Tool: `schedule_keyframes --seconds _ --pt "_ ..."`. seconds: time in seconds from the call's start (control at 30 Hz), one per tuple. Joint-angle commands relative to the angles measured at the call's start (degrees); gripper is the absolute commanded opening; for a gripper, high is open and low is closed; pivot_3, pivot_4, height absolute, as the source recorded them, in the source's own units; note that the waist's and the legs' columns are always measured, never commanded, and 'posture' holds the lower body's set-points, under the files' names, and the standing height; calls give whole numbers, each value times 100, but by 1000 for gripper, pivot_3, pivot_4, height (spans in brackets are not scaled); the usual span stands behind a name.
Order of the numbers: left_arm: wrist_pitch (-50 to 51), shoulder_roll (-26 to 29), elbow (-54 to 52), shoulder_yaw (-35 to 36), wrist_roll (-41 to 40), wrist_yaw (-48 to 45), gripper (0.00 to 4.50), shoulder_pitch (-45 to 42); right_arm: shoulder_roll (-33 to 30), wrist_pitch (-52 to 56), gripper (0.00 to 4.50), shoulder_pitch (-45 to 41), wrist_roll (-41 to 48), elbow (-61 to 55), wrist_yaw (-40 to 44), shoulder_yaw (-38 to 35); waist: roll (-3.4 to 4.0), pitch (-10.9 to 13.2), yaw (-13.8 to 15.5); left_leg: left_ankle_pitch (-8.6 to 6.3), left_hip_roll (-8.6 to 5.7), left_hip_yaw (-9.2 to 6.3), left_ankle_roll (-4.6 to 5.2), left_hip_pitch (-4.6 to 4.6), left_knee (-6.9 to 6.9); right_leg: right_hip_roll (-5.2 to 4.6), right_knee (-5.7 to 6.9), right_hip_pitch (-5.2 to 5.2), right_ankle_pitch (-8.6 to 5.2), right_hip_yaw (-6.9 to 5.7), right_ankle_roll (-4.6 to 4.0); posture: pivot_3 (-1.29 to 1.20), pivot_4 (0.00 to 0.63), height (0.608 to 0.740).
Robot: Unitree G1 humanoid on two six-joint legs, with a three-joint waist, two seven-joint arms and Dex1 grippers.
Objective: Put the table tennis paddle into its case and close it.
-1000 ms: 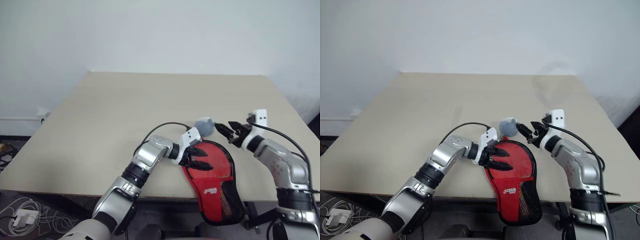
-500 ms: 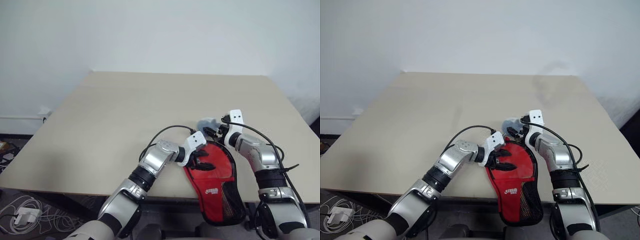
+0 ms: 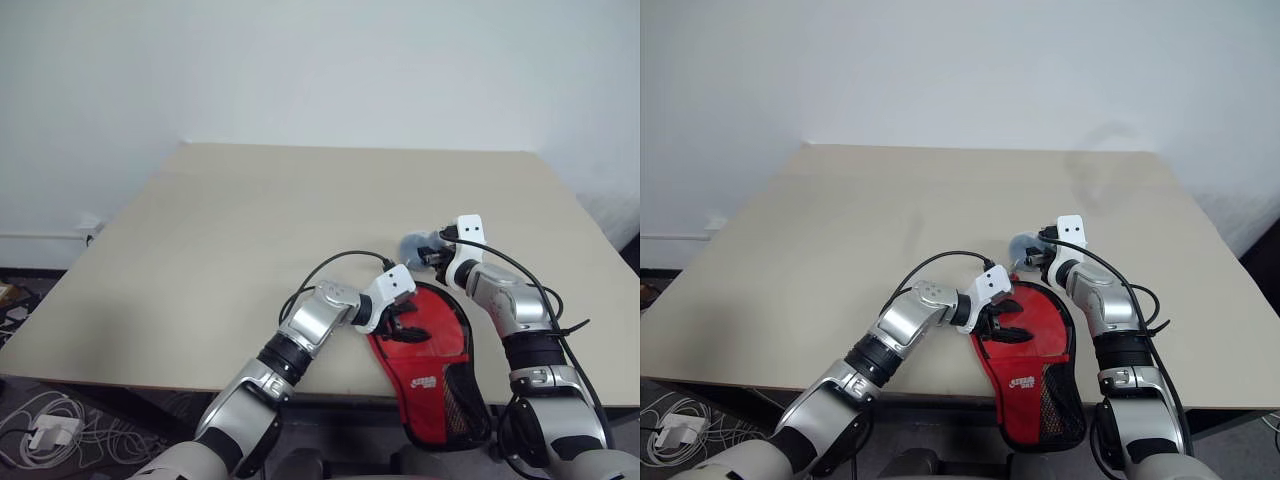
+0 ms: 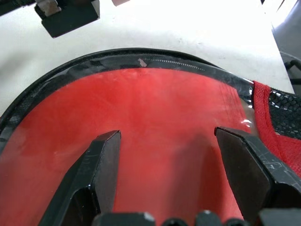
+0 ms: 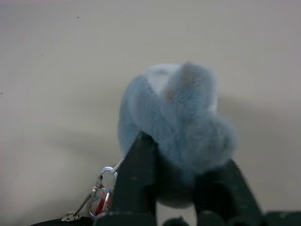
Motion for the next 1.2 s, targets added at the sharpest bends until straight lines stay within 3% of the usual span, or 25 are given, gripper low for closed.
schedule_keyframes --seconds 0.03,0.67,1.0,1.2 --pt "417 2 464 -197 255 158 3381 -34 -37 -121 63 2 -37 -376 -17 -110 0 0 -3 0 0 1 0 3 0 0 0 2 0 1 0 0 0 716" --pt "582 -19 703 -203 166 -41 3381 -141 -883 732 61 908 232 -1562 -511 -1292 1 -1 12 -9 0 1 17 9 -3 0 -5 11 -1 1 1 0 0 716" --pt "482 -128 933 -133 178 -46 3381 -228 -1898 1590 60 2176 836 -2839 142 -1978 4 -3 53 -24 -3 0 42 10 -1 -2 -10 19 -2 0 3 0 0 716" --pt "370 -206 1142 -83 202 -66 3381 -308 -2587 1752 60 3364 1058 -3489 776 -2350 3 -2 134 -32 -8 1 56 11 7 -5 -16 28 -9 0 15 0 0 716"
